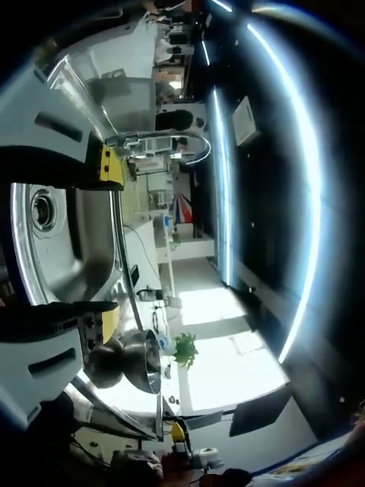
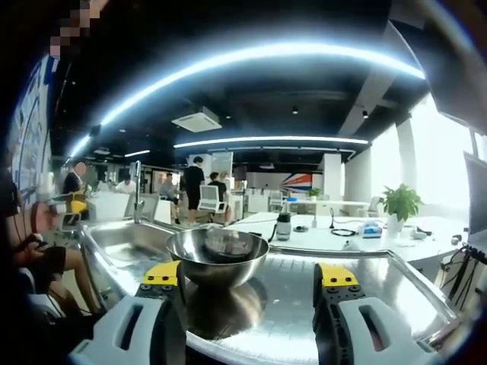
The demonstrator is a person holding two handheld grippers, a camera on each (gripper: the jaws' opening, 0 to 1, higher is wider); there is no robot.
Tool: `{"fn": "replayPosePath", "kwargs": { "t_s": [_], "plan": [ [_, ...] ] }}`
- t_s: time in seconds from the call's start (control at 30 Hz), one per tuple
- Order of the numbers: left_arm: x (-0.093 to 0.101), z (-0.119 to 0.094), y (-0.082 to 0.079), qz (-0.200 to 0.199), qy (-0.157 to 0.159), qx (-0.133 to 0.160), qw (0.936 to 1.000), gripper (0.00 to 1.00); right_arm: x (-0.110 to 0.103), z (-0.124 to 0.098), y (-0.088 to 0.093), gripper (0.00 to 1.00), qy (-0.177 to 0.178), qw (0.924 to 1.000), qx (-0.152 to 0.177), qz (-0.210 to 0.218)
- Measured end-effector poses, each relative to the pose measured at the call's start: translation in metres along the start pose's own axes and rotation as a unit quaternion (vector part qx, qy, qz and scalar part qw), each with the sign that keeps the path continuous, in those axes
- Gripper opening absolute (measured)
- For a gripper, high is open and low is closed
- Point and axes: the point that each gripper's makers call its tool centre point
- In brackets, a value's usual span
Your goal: Pick up bowl with dirty water move over sink pour dirty water into sink return bowl to place
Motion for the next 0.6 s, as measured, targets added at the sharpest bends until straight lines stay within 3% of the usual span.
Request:
{"fn": "replayPosePath", "kwargs": {
  "t_s": [0.33,0.6],
  "plan": [
    [0.001,0.001,0.002,0.0,-0.001,-0.001,1.0,0.58,-0.003,0.006,-0.008,0.6,-0.006,0.9999,0.008,-0.005],
    [0.004,0.002,0.003,0.002,0.004,-0.005,1.0,0.58,-0.004,0.011,-0.01,0.61,-0.011,0.9996,0.015,0.023]
  ]
}}
Point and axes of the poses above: the point that each gripper's makers call its tool centre point, and the gripper's own axes: z roughly forward along the fingers, x roughly to its right, y roughly out of its underside, and after that the axes turned 8 degrees about z, right-handed
